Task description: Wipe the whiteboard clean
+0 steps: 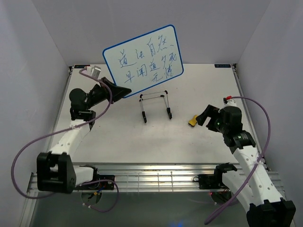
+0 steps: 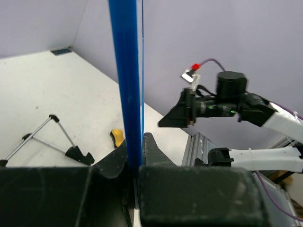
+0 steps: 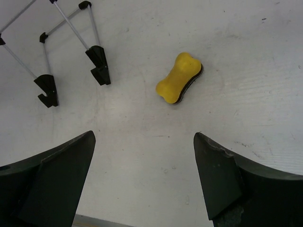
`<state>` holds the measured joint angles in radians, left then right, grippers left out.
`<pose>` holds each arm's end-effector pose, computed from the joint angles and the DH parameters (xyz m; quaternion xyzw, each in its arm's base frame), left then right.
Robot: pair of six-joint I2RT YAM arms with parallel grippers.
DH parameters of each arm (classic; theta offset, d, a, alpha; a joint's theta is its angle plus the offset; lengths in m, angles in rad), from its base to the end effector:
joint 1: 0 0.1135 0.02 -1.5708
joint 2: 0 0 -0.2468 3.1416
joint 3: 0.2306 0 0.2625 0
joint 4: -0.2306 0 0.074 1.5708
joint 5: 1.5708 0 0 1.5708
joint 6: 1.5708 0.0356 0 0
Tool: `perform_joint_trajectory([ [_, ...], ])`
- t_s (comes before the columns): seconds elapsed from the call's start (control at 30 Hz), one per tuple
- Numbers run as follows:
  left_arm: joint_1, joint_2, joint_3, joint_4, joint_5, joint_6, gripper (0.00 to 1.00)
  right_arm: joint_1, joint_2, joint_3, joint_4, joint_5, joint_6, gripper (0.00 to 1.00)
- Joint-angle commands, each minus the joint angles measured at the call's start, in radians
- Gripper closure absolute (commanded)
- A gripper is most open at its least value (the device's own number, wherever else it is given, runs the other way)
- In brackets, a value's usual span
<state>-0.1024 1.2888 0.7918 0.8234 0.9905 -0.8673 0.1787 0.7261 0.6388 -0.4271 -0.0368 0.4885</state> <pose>0.2886 -0.0596 0.3114 0.1669 0.6199 -0.5783 0.5035 0.1874 0.0352 0.2609 0.1241 0.8547 0.1800 0.4709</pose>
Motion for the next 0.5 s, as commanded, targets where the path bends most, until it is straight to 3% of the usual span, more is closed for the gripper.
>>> perform_joint_trajectory([
  [0.0, -0.006, -0.184, -0.02, -0.255, -0.085, 0.105, 1.0, -0.004, 0.103, 0.021, 0.143, 0.026, 0.035, 0.1],
  [0.13, -0.002, -0.464, -0.061, -0.388, -0.093, 0.134, 1.0, -0.004, 0.284, 0.1, 0.114, 0.047, 0.041, 0.1],
  [0.33, -0.002, -0.684, -0.022, -0.691, -0.147, 0.177, 1.0, 0.034, 0.354, 0.119, 0.11, 0.266, 0.074, 0.1],
  [0.47, -0.002, -0.813, -0.019, -0.818, -0.167, 0.198, 1.0, 0.042, 0.432, 0.11, 0.138, 0.285, 0.113, 0.05],
])
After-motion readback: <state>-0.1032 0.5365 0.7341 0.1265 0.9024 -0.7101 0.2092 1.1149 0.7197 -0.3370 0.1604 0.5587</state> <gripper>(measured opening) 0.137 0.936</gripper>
